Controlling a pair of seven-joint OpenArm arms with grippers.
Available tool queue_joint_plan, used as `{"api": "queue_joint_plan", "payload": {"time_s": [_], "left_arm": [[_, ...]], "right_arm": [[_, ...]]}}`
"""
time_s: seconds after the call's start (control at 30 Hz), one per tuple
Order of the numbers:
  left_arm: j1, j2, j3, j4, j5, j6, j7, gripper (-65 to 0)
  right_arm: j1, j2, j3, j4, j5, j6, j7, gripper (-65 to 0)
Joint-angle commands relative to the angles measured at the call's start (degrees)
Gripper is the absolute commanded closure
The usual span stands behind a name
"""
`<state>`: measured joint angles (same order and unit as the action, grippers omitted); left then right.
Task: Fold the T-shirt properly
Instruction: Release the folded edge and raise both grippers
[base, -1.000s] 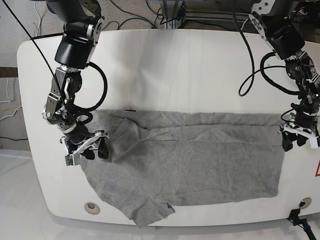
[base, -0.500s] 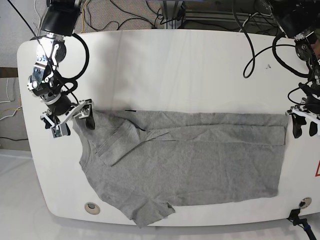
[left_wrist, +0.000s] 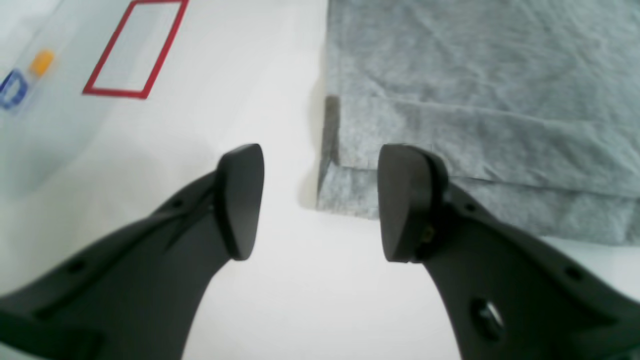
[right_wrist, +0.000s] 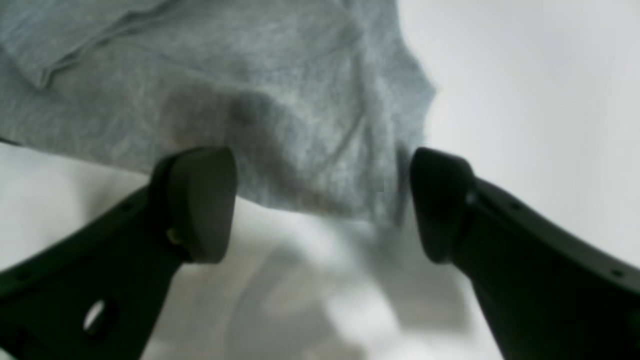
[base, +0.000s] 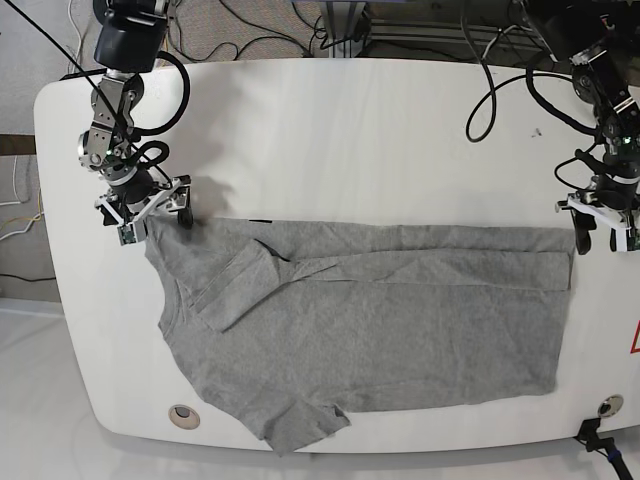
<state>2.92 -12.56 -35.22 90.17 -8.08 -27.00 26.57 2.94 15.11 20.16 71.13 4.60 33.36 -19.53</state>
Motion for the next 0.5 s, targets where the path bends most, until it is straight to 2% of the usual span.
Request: {"api": "queue_joint_plan", "payload": {"time_s": [0.0,0.23,0.3,0.37,0.47], "left_arm": [[-0.8,-0.8,-0.1,1.0,-0.7,0.1,-1.7,-34.1],[0.7,-0.8,1.2,1.0,-0.7,0.1,-1.9,-34.1],[0.8,-0.8,1.2,1.0,-0.7,0.1,-1.9,-34.1],[0.8,-0.8,1.2,1.0,-0.7,0.1,-1.9,-34.1],[0.8,-0.8,1.2,1.0,-0.7,0.1,-1.9,-34.1]], "right_arm": [[1.6,0.9,0.3,-1.5,0.7,0.3,1.6,-52.4],[2.5,0.9,0.3,-2.7,0.7,0.3,1.9,-52.3],[2.5,0.9,0.3,-2.7,0.7,0.3,1.9,-50.5],[2.4,0.9,0.3,-2.7,0.7,0.3,1.9,-42.4],[2.4,0.9,0.3,-2.7,0.7,0.4,1.9,-21.5]]}}
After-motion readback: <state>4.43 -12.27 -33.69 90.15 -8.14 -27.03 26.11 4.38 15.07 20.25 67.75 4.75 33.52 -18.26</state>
